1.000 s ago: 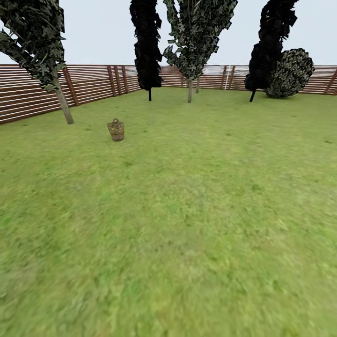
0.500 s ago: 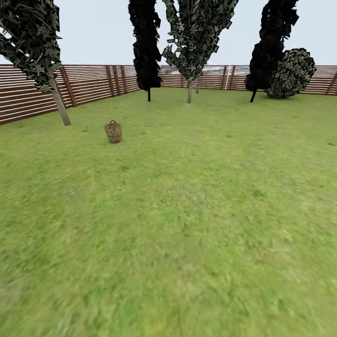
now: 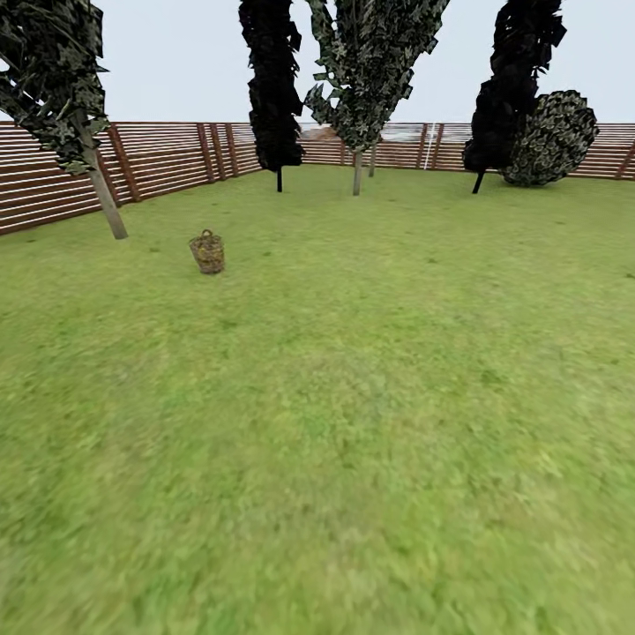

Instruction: Take the three Easter eggs out of the wicker basket on the lawn in the garden, then place them on the lawn next to a single tree (choose any tree) so that all three eggs are next to the same tree and none are left in the basket.

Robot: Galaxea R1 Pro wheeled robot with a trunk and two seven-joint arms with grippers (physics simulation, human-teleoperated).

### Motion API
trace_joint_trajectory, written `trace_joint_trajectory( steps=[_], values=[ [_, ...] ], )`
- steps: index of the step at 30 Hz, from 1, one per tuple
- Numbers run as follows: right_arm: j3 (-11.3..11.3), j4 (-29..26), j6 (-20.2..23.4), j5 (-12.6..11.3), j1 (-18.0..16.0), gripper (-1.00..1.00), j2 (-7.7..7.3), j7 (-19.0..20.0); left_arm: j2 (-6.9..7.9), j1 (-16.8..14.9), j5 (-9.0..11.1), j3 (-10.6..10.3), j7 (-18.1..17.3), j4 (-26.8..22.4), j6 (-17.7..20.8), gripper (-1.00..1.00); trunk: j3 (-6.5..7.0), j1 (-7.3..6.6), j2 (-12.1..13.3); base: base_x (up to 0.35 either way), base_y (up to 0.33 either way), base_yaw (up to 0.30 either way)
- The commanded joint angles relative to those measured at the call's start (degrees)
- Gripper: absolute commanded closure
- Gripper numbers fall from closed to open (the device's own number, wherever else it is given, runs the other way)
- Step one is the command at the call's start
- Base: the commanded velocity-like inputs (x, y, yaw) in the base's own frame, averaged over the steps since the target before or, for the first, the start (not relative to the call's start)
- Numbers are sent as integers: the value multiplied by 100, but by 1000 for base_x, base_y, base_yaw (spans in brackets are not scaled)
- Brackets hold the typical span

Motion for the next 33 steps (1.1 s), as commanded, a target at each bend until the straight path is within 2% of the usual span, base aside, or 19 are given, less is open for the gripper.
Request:
trace_joint_trajectory(
  steps=[1, 27, 33],
  values=[
    [26, 16, -17, 47, -7, -100, 4, -29, 1, -6, 22, 15, -1, 9, 8, -100, -5, 3, -3, 324, -90, 0],
    [12, 3, -23, 41, -1, -100, 38, -20, 1, -6, 13, 15, -1, 8, 7, -100, -5, 3, -3, 324, -90, 0],
    [3, -2, -33, 42, -3, -100, 36, -24, 1, -6, 13, 15, -1, 9, 8, -100, -8, 3, -3, 324, -90, 185]
  ],
)
